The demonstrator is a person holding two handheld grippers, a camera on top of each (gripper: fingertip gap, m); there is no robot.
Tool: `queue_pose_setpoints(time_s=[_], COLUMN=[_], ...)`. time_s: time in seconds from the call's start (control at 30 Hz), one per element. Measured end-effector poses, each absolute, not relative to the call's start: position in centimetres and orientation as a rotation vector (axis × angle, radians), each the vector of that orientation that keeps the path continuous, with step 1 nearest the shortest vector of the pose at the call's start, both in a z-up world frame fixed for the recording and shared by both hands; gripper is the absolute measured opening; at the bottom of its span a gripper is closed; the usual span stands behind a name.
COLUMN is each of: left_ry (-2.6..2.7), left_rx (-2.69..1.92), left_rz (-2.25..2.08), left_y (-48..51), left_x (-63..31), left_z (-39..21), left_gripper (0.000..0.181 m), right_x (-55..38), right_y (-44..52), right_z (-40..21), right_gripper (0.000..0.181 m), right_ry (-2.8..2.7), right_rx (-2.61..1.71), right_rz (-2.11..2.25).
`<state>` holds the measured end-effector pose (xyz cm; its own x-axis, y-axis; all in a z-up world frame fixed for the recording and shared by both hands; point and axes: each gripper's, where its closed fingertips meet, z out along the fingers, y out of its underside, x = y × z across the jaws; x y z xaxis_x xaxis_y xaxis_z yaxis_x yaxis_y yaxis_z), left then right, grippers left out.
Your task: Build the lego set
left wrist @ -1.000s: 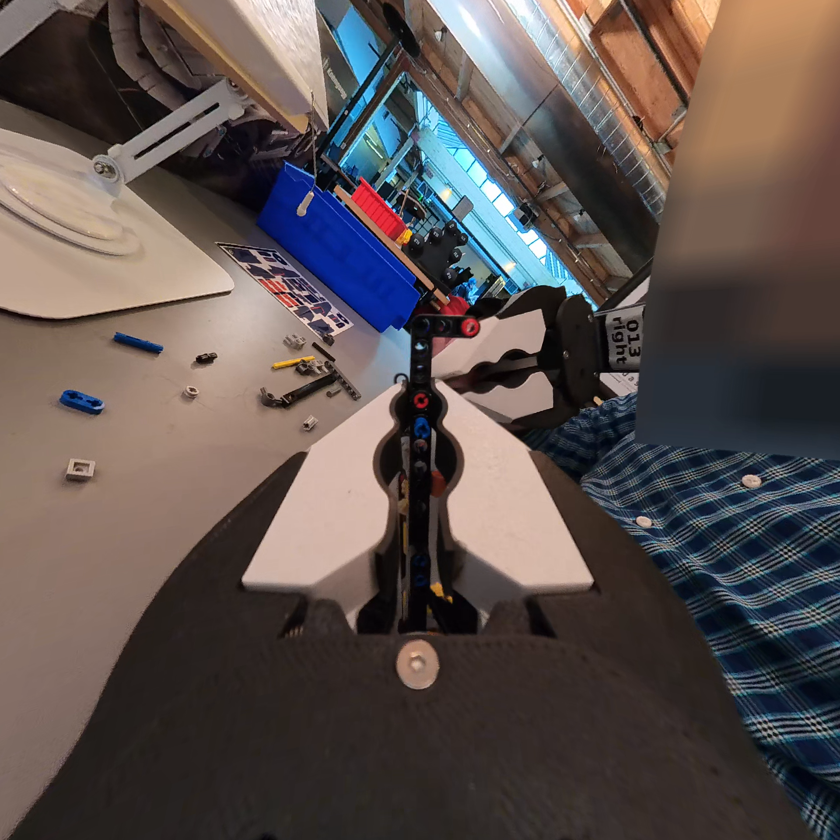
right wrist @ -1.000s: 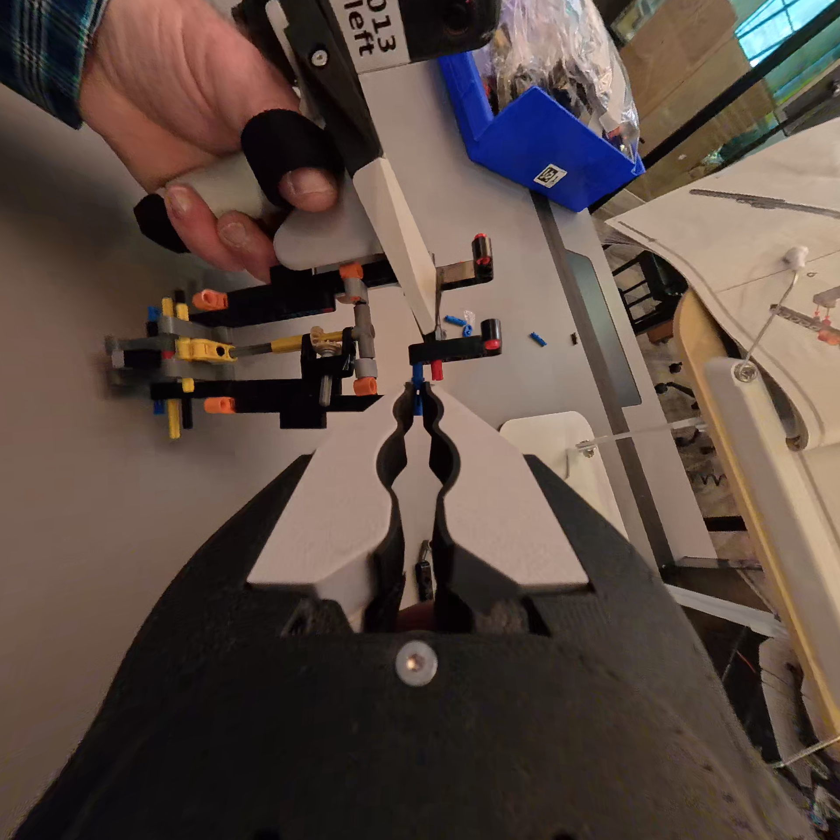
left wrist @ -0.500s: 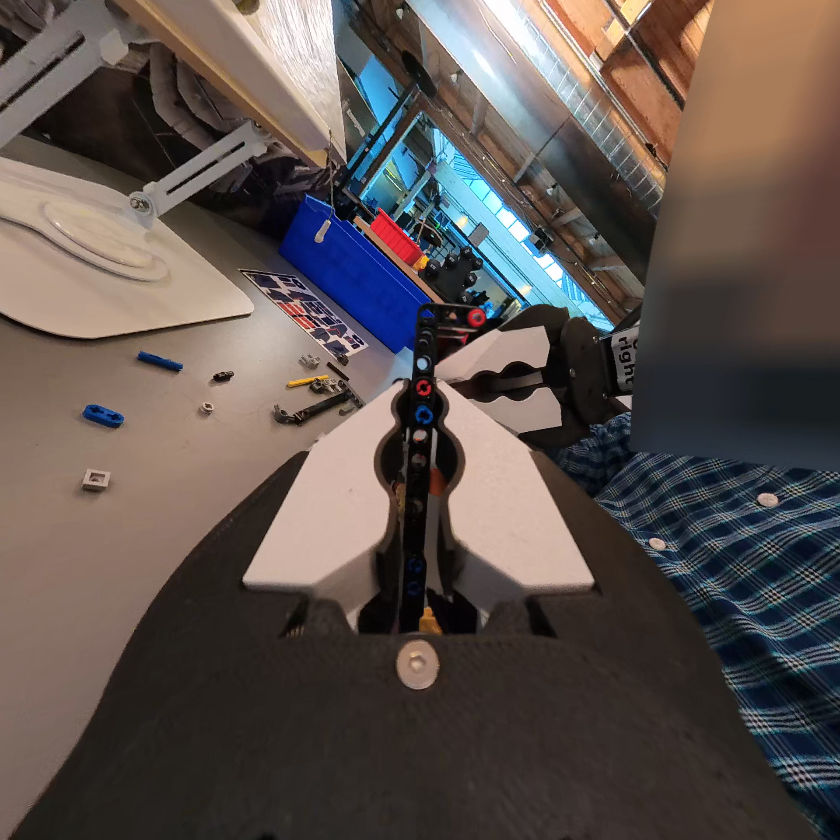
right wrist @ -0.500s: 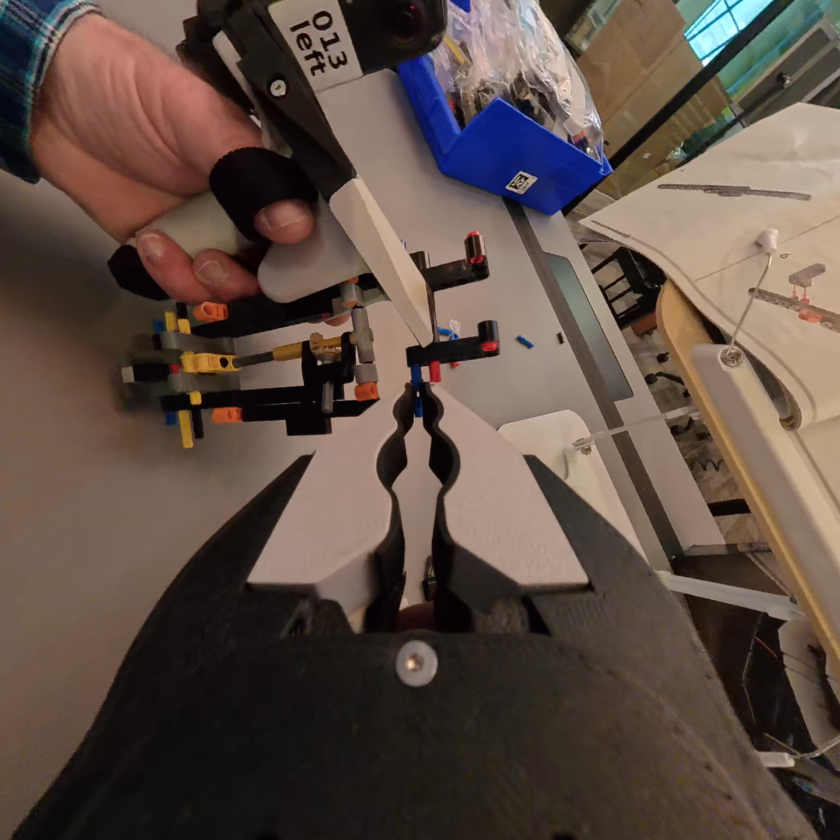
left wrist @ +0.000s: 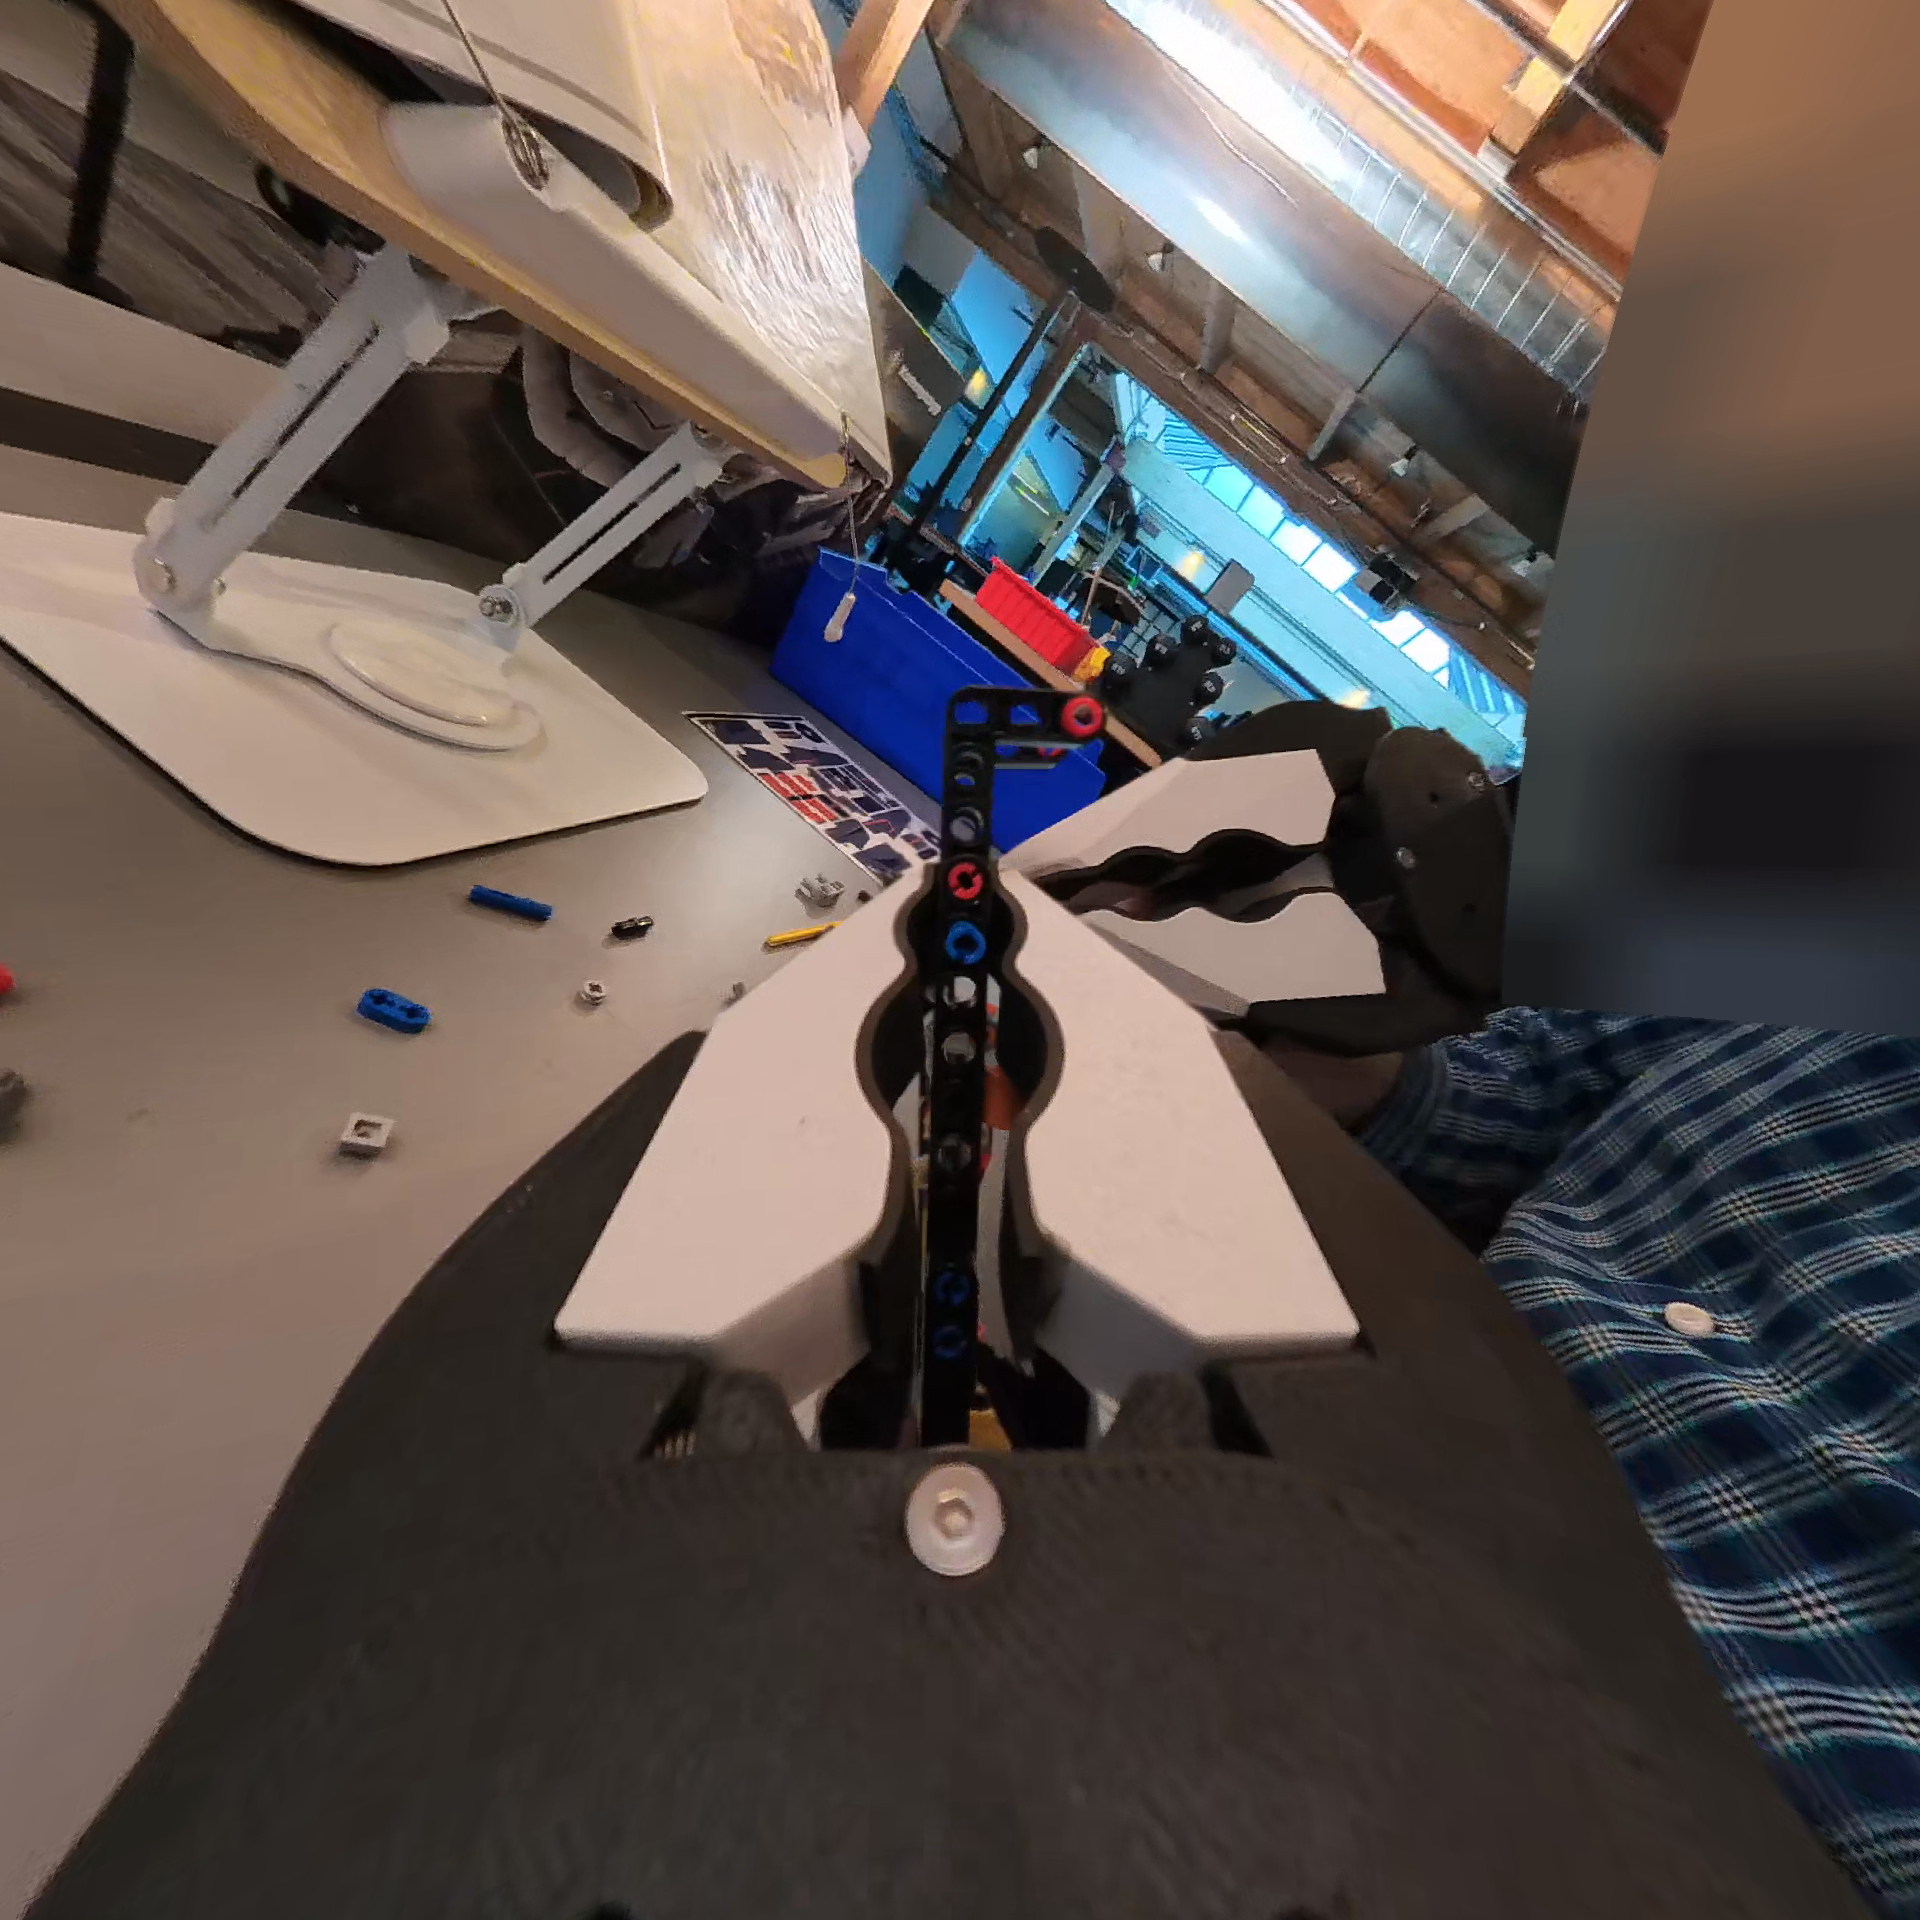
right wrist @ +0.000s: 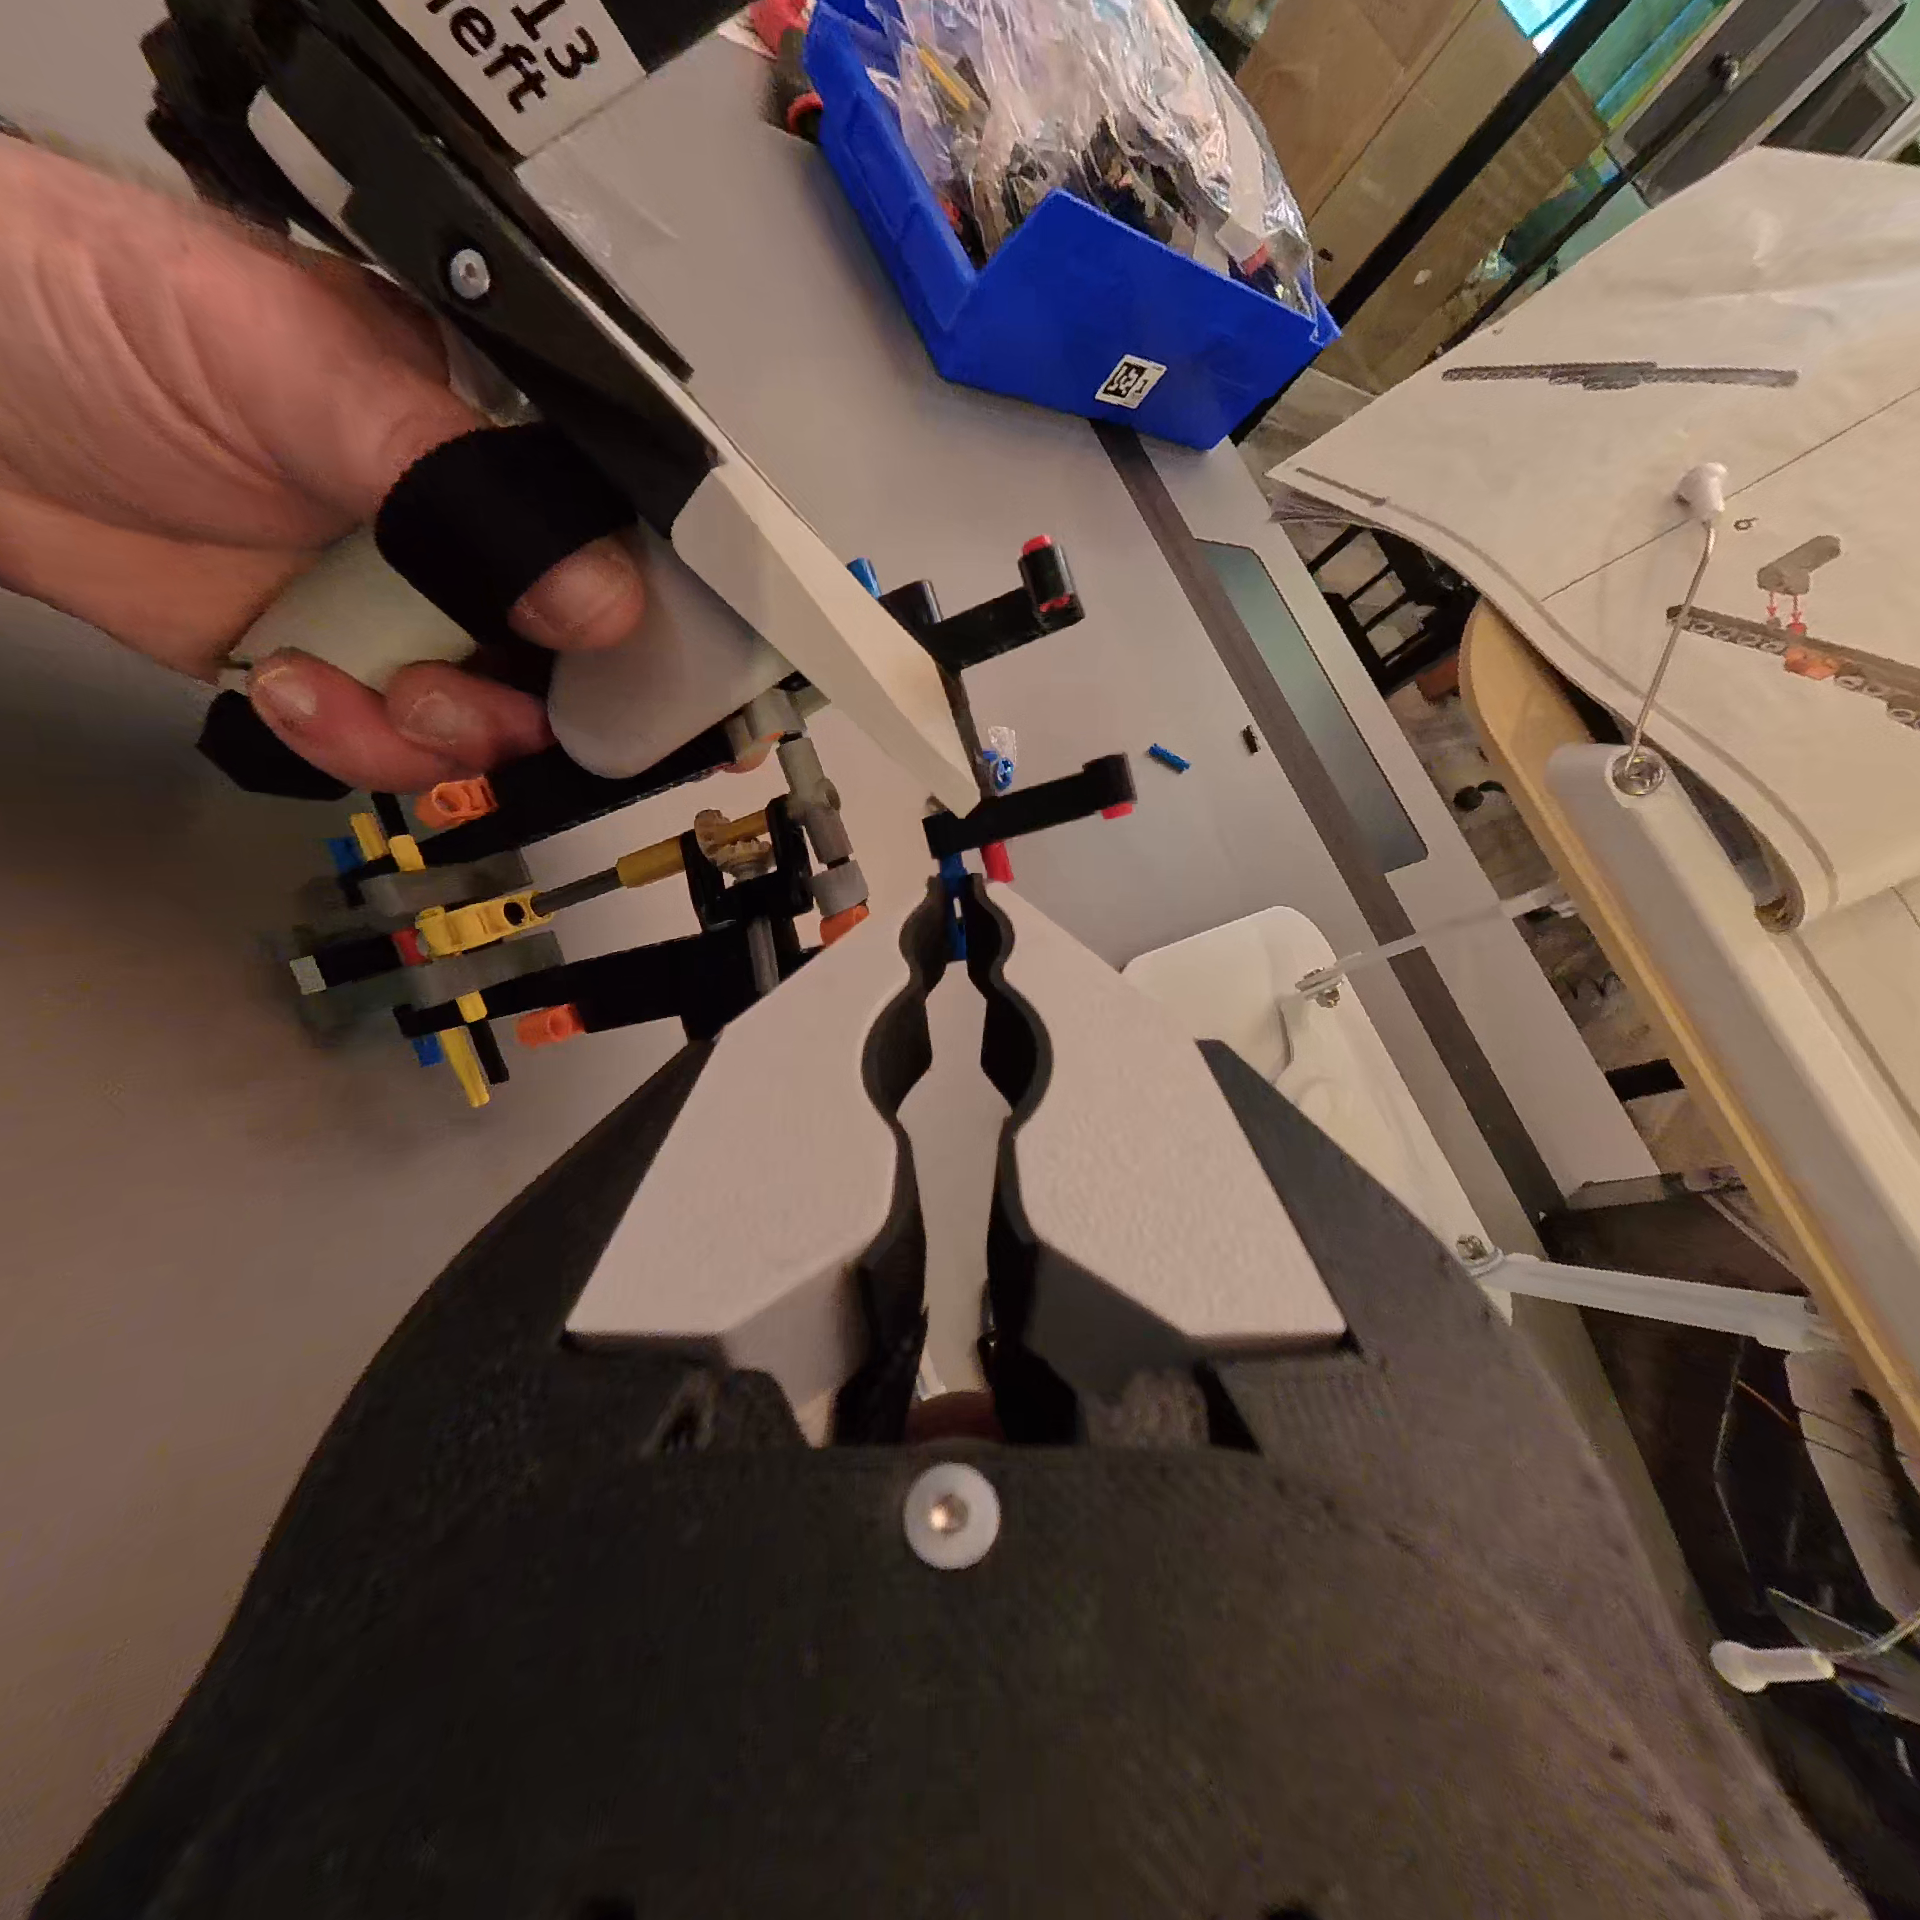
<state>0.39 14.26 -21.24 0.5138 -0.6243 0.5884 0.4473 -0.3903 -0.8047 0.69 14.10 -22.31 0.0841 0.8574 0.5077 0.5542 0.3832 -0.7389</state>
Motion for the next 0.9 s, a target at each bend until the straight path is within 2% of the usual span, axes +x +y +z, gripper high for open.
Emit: queue_pose_setpoints(time_s=[0.53, 0.6, 0.9], left_ry=[0.116, 0.079, 0.084], left_rx=[-1.594, -1.577, -1.5], left_rz=[-1.206, -1.217, -1.335], left_y=[14.5, 14.8, 14.2], left_x=[0.1, -0.3, -0.2], left_z=[-21.3, -21.1, -19.6], left_gripper=[0.004, 0.004, 0.005], right_x=[0.3, 0.7, 1.7], right_y=[14.2, 14.4, 14.3], right_z=[-22.1, -21.4, -20.2], right_gripper=[0.0, 0.018, 0.023], right_ry=[-1.61, -1.584, -1.407], right_rx=[-1.271, -1.297, -1.52], right_rz=[0.469, 0.532, 1.375])
